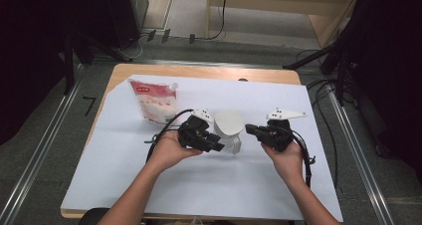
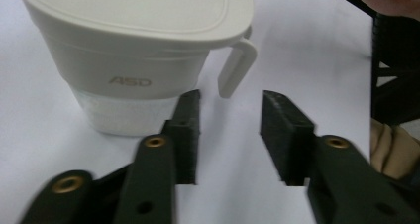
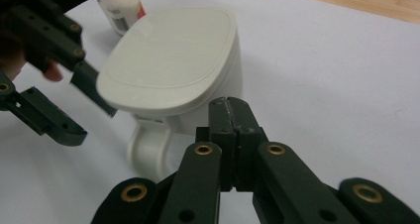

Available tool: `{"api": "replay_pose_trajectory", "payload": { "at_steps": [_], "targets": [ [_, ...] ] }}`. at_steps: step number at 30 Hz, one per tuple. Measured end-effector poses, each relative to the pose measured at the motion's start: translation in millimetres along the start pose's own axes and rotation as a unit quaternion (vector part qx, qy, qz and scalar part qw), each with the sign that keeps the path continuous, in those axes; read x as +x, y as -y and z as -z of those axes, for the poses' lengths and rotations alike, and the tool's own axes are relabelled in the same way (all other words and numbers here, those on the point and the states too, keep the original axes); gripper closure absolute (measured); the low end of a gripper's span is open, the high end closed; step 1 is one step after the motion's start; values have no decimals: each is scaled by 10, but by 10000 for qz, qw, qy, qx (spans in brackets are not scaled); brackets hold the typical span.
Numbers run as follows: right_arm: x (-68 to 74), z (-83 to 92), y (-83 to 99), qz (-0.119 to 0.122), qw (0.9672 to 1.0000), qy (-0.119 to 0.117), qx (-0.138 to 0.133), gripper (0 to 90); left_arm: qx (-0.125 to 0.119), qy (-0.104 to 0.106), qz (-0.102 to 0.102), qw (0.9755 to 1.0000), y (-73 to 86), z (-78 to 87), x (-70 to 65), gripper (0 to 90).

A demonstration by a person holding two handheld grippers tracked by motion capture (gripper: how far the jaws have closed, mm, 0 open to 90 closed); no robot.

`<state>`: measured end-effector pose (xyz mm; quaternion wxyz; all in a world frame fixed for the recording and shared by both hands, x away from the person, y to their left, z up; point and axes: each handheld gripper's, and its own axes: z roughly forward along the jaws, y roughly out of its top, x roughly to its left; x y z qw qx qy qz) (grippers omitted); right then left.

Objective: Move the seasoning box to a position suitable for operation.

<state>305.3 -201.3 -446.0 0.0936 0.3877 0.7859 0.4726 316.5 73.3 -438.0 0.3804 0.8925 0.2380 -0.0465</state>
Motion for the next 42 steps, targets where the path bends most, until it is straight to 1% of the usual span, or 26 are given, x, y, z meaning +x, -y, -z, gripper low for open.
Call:
{"api": "replay_pose_trajectory", "payload": {
  "at_steps": [1, 2, 3, 4, 5, 6, 7, 8, 9, 11, 13, 15, 17, 18, 19, 22, 24, 26, 27, 28, 32, 35, 36, 40, 41, 42],
  "targets": [
    [21, 24, 3, -25, 10000, -27, 10, 900, -65, -23, -36, 10000, 14, 23, 12, 559],
    [39, 45, 7, -9, 10000, -40, -6, 900, -110, -16, -29, 9999, 25, 43, 27, 517],
    [82, 81, 13, 61, 10000, -57, -23, 900, -125, -25, -12, 9999, 35, 64, 46, 469],
    [103, 91, 17, 52, 10000, -59, -27, 900, -112, -47, -11, 9999, 42, 83, 60, 454],
    [121, 103, 20, 95, 9999, -69, -35, 900, -170, -6, 46, 9998, 65, 115, 90, 440],
    [143, 114, 25, 86, 9999, -80, -34, 900, -114, -56, -5, 9999, 70, 143, 102, 432],
    [143, 114, 25, 86, 9999, -80, -34, 900, -114, -56, -5, 9999, 70, 143, 102, 422],
    [181, 135, 39, 83, 9999, -102, -41, 900, -218, -106, -17, 9997, 85, 161, 110, 405],
    [181, 135, 39, 83, 9999, -102, -41, 900, -208, -129, -45, 9997, 88, 181, 121, 405],
    [218, 147, 60, 84, 9999, -134, -58, 900, -318, -122, 25, 9994, 104, 222, 150, 376],
    [249, 151, 74, 86, 9998, -151, -36, 900, -335, -195, 36, 9992, 113, 256, 181, 369],
    [299, 146, 94, 83, 9998, -179, -7, 900, -347, -286, 104, 9989, 120, 283, 208, 347],
    [349, 131, 123, 144, 9997, -210, 42, 900, -329, -311, 162, 9988, 123, 308, 240, 347],
    [406, 106, 148, 172, 9995, -254, 107, 900, -366, -303, 189, 9987, 127, 313, 250, 346],
    [406, 106, 148, 172, 9995, -254, 107, 900, -376, -283, 218, 9987, 130, 319, 257, 346],
    [498, 51, 171, 253, 9990, -349, 132, 900, -367, -326, 227, 9985, 137, 337, 281, 344],
    [510, 37, 174, 258, 9989, -364, 138, 900, -379, -297, 243, 9985, 142, 341, 294, 343],
    [548, -17, 196, 260, 9986, -425, 185, 900, -401, -299, 274, 9984, 146, 342, 301, 343],
    [563, -34, 206, 284, 9985, -425, 207, 900, -351, -315, 288, 9985, 144, 350, 304, 343],
    [563, -34, 206, 284, 9985, -425, 207, 900, -331, -345, 280, 9985, 143, 355, 308, 343],
    [632, -130, 251, 313, 9979, -490, 282, 900, -348, -314, 248, 9986, 143, 367, 311, 338],
    [641, -168, 264, 329, 9978, -503, 295, 900, -358, -294, 275, 9985, 145, 367, 312, 337],
    [640, -180, 268, 338, 9977, -503, 306, 900, -325, -295, 257, 9987, 145, 370, 313, 337],
    [622, -241, 287, 276, 9978, -468, 383, 900, -333, -296, 265, 9987, 148, 370, 315, 338],
    [622, -251, 290, 246, 9979, -451, 388, 900, -333, -258, 248, 9988, 145, 378, 315, 338],
    [618, -265, 294, 242, 9980, -439, 390, 900, -367, -301, 235, 9986, 142, 380, 308, 338]
  ]
}}
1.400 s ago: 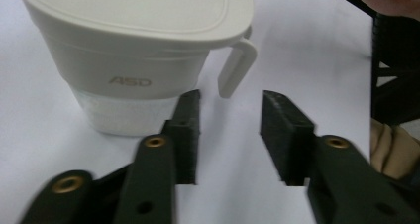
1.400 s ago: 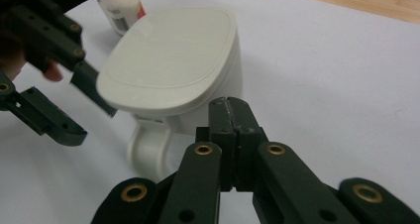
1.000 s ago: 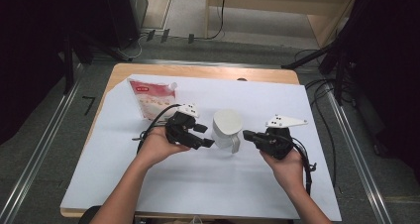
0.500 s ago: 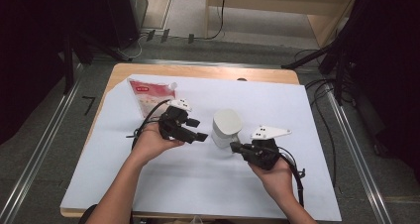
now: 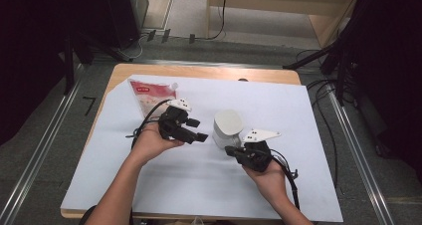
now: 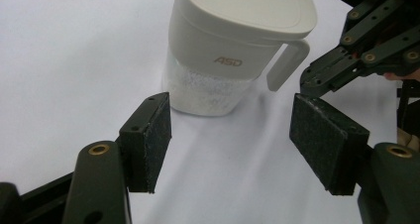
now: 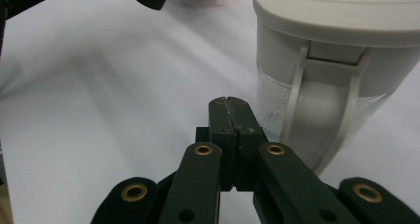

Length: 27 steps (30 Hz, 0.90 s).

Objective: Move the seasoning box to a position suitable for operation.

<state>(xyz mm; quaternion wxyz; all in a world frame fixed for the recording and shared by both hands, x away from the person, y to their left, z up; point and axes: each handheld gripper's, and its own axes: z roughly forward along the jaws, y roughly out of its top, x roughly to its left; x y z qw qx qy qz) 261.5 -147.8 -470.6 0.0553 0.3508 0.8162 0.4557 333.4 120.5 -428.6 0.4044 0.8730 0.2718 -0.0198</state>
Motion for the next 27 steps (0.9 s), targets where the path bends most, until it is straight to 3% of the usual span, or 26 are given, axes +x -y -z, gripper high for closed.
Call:
{"api": "replay_pose_trajectory", "payload": {
  "at_steps": [15, 27],
  "targets": [
    [-35, -13, 12, -9, 9999, 163, 38, 900, 49, -5, 15, 10000, -1, 1, 8, 338],
    [-79, 0, 13, -31, 9999, 154, 41, 900, 107, -25, -37, 9999, 1, -11, 10, 338]
  ]
}}
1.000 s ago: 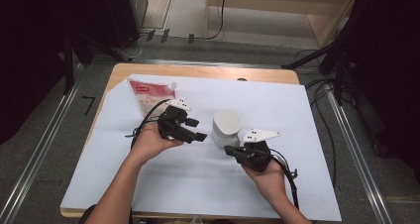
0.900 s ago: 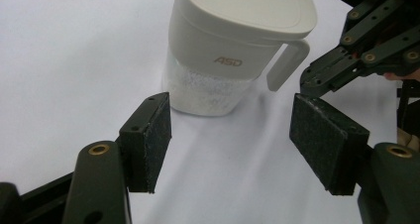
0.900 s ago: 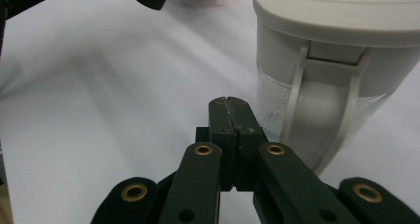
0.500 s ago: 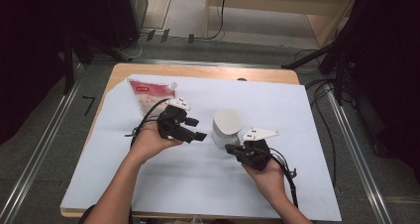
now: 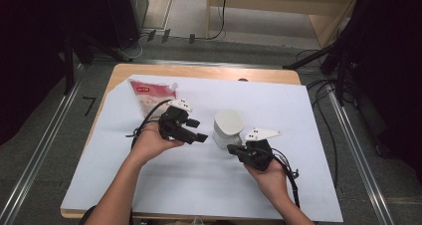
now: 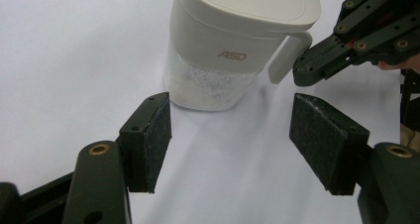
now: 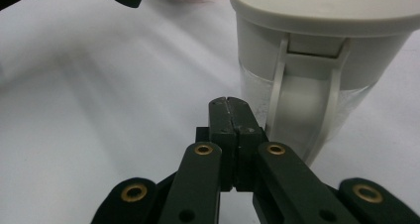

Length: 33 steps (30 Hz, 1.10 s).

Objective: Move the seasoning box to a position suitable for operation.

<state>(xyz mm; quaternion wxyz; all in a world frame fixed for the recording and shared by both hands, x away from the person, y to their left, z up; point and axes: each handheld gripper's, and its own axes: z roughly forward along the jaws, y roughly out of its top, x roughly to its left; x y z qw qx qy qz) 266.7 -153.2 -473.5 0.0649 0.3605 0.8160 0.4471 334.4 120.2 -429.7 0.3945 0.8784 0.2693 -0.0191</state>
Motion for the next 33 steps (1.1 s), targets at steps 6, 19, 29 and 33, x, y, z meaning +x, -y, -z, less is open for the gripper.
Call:
{"api": "replay_pose_trajectory", "payload": {
  "at_steps": [6, 19, 29, 33],
  "targets": [
    [-73, 30, 1, -113, 9999, 8, -8, 900, 23, 24, 26, 10000, 1, -13, 1, 338],
    [-293, 147, 4, -287, 9995, 118, -53, 900, 17, 35, -50, 10000, -14, -66, -27, 340],
    [-496, 241, -11, -517, 9983, 270, -35, 900, -27, 73, -28, 10000, -24, -123, -25, 389],
    [-553, 254, -16, -566, 9978, 346, -24, 900, 27, 28, -76, 10000, -33, -181, -7, 402]
  ]
}}
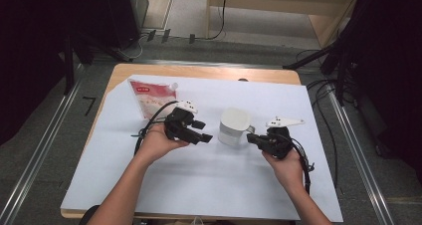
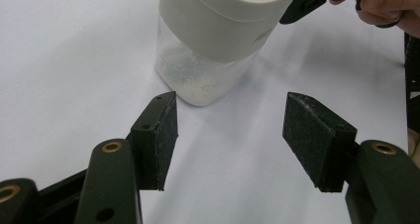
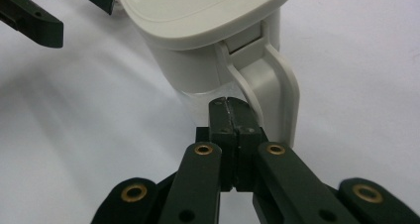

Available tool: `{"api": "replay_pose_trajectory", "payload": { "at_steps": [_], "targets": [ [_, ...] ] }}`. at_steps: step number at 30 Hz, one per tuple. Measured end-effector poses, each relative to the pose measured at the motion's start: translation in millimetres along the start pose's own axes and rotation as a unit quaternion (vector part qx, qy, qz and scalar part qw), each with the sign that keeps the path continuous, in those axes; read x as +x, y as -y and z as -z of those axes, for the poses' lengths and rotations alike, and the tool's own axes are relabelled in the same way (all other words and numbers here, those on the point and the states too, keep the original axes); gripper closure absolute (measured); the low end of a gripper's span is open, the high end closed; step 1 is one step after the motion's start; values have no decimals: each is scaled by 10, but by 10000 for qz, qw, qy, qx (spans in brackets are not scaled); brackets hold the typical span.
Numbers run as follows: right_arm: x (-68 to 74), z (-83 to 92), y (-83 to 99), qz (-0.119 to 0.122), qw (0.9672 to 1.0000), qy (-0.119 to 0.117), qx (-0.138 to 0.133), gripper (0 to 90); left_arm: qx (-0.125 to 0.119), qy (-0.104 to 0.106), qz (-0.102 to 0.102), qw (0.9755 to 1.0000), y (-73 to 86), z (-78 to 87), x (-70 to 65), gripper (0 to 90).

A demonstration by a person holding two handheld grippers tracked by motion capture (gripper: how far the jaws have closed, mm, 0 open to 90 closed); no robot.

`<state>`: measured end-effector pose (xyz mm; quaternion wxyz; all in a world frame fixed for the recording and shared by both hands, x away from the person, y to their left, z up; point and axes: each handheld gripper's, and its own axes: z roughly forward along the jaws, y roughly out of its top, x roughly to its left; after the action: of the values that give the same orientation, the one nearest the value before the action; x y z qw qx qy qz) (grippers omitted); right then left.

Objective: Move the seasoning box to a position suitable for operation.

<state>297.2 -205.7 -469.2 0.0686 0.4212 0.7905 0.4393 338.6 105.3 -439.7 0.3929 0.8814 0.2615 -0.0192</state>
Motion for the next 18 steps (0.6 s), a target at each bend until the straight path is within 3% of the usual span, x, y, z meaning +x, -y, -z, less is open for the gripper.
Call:
{"api": "replay_pose_trajectory", "payload": {
  "at_steps": [1, 3, 4, 10, 12, 15, 18],
  "targets": [
    [-14, -2, -3, -1, 10000, 19, 1, 900, -22, 51, 4, 10000, 1, -19, 5, 416],
    [-39, -8, -8, -5, 10000, 36, 12, 900, 25, -80, 63, 9999, -15, -41, -14, 483],
    [-61, -13, -17, -24, 10000, 65, 43, 900, 86, -162, 102, 9998, -32, -42, -21, 592],
    [-94, -8, -50, 59, 9999, 124, 96, 900, -103, -73, 161, 9998, -87, -50, -14, 699],
    [-114, -3, -67, 63, 9999, 128, 88, 900, -114, -46, 88, 9999, -125, -51, -15, 700],
    [-162, 0, -88, 31, 9999, 121, 90, 900, -56, -246, -53, 9997, -179, -62, -24, 590],
    [-199, -6, -105, -33, 9999, 104, 105, 900, -235, -420, -482, 9977, -216, -48, -10, 483]
  ]
}}
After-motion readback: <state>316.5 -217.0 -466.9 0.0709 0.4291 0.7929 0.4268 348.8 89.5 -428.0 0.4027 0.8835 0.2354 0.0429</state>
